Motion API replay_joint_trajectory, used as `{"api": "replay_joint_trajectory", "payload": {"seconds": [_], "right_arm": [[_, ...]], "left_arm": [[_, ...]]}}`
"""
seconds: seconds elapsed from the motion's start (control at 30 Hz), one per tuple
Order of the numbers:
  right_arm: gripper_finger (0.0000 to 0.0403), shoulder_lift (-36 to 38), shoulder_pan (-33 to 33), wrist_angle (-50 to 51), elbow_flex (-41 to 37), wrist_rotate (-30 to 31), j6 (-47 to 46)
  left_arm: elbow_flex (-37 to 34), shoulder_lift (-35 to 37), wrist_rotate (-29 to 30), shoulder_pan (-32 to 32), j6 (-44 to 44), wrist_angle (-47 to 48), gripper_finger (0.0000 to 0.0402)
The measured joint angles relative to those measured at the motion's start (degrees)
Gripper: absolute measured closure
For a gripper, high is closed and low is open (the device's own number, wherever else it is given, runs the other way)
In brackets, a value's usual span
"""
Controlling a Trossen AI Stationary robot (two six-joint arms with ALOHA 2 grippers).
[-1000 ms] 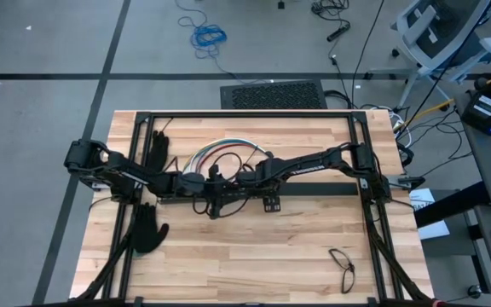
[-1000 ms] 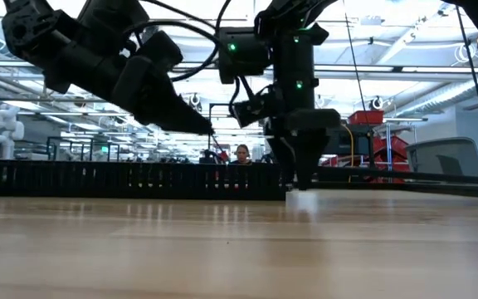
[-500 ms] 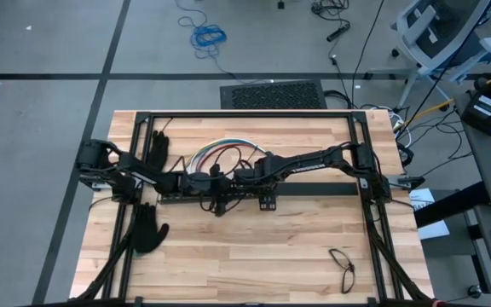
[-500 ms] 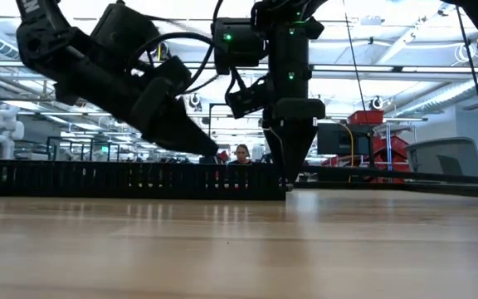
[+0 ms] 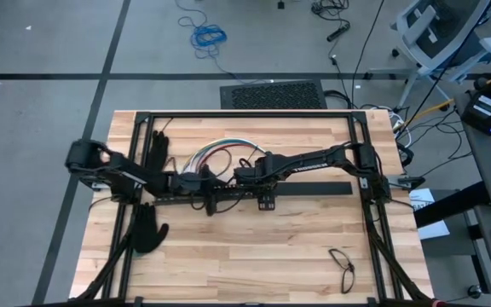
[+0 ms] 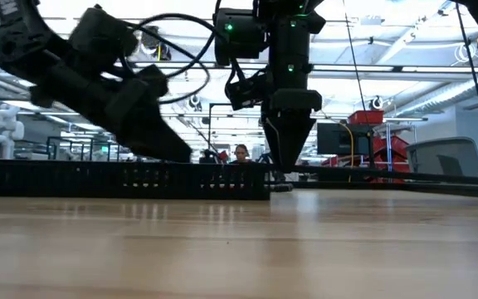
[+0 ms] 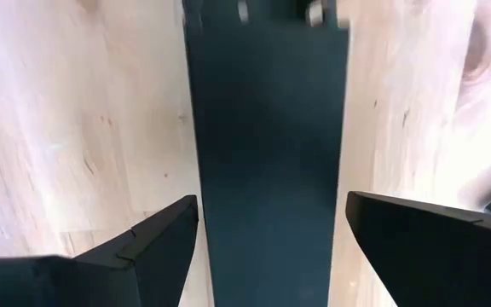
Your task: Ziptie cables
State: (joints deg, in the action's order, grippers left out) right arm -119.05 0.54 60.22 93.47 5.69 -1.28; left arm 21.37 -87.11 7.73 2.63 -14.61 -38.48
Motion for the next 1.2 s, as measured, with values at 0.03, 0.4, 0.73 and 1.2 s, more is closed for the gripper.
{"api": "replay_joint_trajectory", "payload": {"seconds": [0.03, 0.4, 0.73, 1.2], "right_arm": [[0.0108, 0.1, 0.0, -0.2, 0.0, 0.0, -0.1], [0.0108, 0.0, 0.0, -2.2, 0.0, 0.0, -1.2], [0.0108, 1.4, 0.0, -2.9, 0.0, 0.0, -2.5], [0.0108, 1.7, 0.3, -3.7, 0.0, 0.3, -1.1]], "left_arm": [[-1.3, 1.6, 0.1, 0.0, -0.1, 0.2, 0.0166], [-4.8, 10.6, 0.8, 2.0, -0.6, 0.1, 0.0182], [-0.2, 7.3, 0.9, 2.3, 1.2, -0.2, 0.0182], [0.8, 7.1, 3.0, 2.3, 0.0, 3.0, 0.0182]]}}
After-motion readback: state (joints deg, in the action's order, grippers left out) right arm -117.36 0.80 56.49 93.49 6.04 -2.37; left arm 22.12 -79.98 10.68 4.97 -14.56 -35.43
